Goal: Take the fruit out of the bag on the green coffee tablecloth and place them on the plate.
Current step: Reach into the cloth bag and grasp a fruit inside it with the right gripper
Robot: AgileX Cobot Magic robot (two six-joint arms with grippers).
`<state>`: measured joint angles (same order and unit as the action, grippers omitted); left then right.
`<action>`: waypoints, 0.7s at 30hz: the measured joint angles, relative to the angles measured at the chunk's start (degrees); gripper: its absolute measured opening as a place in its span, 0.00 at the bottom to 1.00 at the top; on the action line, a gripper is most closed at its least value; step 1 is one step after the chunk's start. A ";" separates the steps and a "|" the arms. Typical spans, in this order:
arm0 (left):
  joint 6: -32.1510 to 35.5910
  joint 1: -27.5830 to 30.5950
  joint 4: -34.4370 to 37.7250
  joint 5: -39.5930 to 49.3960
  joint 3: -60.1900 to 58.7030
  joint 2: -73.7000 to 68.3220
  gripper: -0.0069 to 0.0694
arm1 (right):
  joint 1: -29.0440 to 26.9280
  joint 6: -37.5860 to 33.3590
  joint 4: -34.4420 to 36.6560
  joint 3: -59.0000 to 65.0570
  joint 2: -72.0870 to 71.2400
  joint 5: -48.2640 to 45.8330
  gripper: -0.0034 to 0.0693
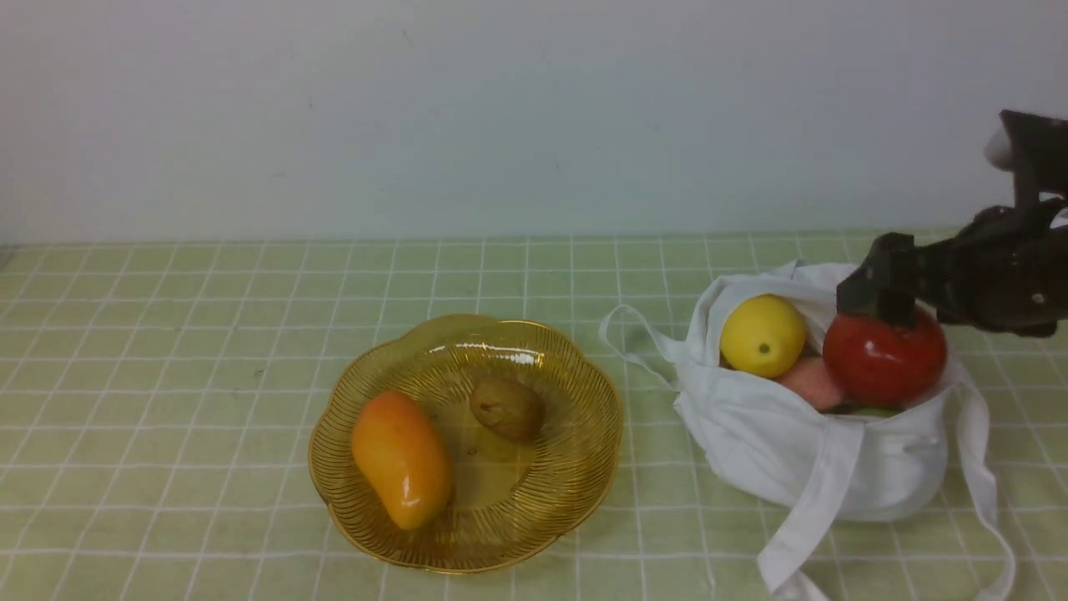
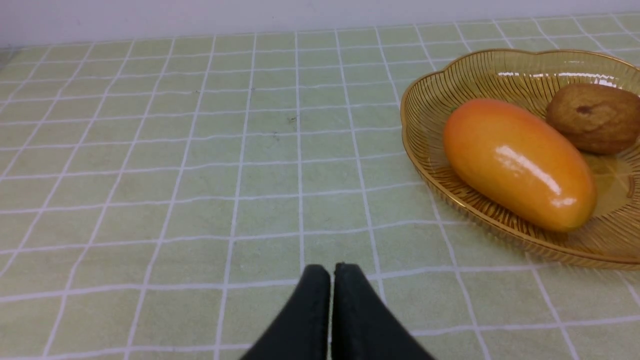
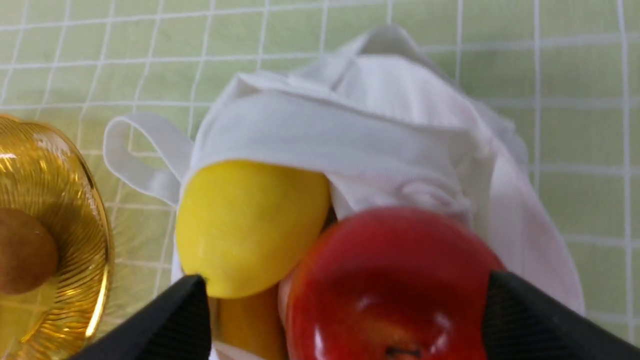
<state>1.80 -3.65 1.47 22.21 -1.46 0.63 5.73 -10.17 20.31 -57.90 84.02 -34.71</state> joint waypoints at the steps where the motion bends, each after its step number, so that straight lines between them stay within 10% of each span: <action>1: 0.00 0.00 0.00 0.00 0.00 0.00 0.08 | 0.16 -0.03 -1.16 -0.34 0.13 0.28 1.00; 21: 0.00 -0.01 0.00 0.00 0.00 0.00 0.08 | 0.28 2.24 -5.01 -1.62 6.24 0.34 0.98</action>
<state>1.80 -3.66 1.47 22.21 -1.46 0.63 6.01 -7.93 15.31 -59.52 90.26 -34.38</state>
